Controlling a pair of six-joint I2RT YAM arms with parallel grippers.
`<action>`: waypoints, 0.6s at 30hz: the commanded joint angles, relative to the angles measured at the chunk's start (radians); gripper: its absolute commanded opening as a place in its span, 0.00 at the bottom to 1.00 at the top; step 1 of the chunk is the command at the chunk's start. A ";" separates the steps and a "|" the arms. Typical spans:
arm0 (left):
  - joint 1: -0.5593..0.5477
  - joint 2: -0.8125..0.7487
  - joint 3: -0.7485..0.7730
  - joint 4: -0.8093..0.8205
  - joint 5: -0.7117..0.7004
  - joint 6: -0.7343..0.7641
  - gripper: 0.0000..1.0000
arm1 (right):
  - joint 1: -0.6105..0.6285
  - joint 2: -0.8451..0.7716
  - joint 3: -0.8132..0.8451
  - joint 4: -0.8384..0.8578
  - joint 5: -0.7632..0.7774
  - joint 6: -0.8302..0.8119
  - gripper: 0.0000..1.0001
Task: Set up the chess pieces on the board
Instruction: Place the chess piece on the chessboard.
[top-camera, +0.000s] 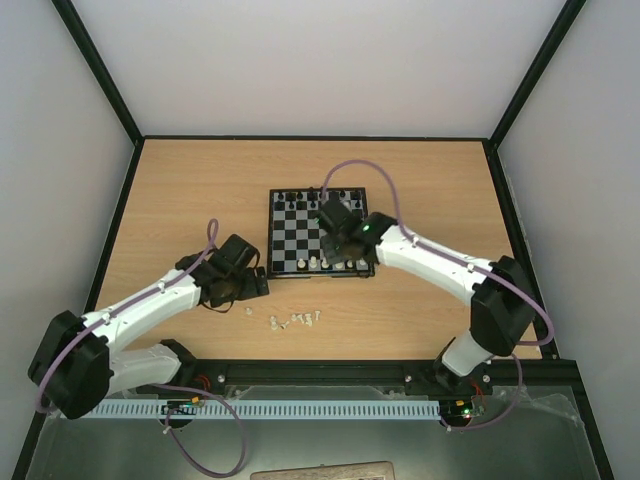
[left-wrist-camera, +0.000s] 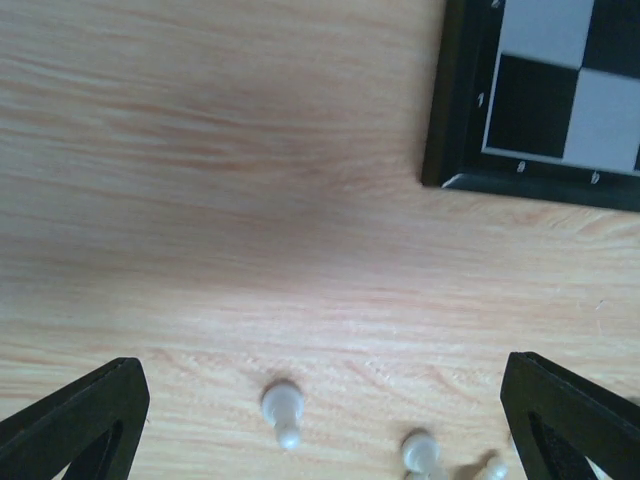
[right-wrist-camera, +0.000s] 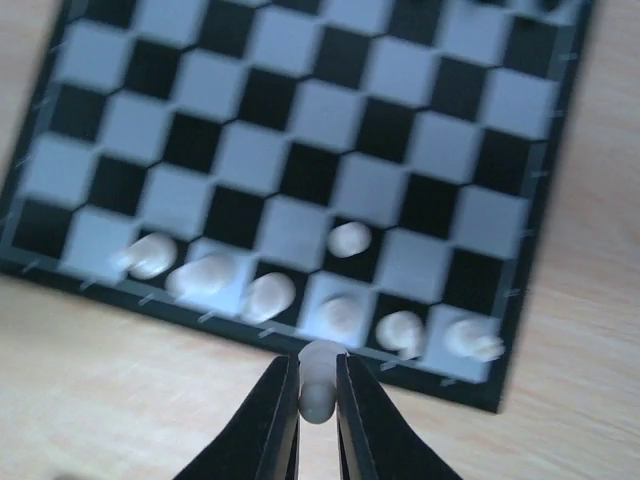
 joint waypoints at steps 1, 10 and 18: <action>-0.009 0.010 0.020 -0.084 0.040 0.033 1.00 | -0.141 -0.005 0.020 -0.071 0.018 -0.037 0.11; -0.007 0.050 0.056 -0.159 0.065 0.071 0.99 | -0.304 0.141 0.021 -0.015 -0.045 -0.059 0.11; -0.007 0.061 0.018 -0.122 0.094 0.061 0.99 | -0.313 0.208 0.026 0.006 -0.075 -0.071 0.10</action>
